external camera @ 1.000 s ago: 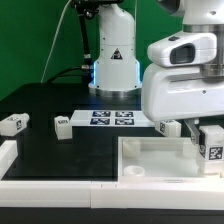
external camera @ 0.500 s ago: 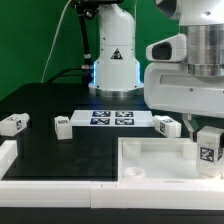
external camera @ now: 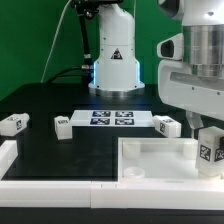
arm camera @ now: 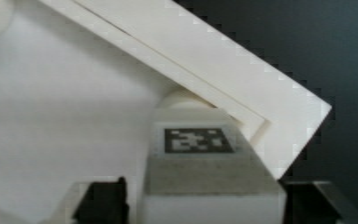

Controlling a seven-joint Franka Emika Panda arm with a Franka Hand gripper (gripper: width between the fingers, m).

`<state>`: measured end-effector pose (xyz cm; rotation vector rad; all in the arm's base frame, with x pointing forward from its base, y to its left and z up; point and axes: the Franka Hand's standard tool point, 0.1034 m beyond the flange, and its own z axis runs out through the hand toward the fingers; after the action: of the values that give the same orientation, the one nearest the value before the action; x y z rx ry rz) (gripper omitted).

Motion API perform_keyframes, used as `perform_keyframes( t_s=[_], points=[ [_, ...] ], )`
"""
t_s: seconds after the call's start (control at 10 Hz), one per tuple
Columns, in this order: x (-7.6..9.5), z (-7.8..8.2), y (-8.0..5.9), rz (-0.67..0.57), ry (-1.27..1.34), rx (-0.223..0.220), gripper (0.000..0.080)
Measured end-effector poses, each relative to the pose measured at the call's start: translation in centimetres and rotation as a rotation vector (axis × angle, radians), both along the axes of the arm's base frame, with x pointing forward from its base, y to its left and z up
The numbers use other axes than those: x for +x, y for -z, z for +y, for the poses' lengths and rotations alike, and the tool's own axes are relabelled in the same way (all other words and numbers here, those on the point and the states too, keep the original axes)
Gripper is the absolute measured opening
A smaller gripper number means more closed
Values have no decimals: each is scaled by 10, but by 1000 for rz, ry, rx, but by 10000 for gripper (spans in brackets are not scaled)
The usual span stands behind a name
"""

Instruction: Assemble one leg

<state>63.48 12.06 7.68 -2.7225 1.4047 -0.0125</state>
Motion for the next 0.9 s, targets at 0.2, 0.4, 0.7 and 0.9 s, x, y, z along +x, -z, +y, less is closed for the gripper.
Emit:
perform_keyframes(
  t_s=[0.2, 0.4, 0.7, 0.9],
  points=[
    [-1, 6, -1, -10, -141, -5, 619],
    [0, 5, -1, -30, -447, -21, 641],
    [1, 4, -1, -56, -849, -43, 649],
    [1, 4, -1, -66, -1064, -61, 649]
  ],
)
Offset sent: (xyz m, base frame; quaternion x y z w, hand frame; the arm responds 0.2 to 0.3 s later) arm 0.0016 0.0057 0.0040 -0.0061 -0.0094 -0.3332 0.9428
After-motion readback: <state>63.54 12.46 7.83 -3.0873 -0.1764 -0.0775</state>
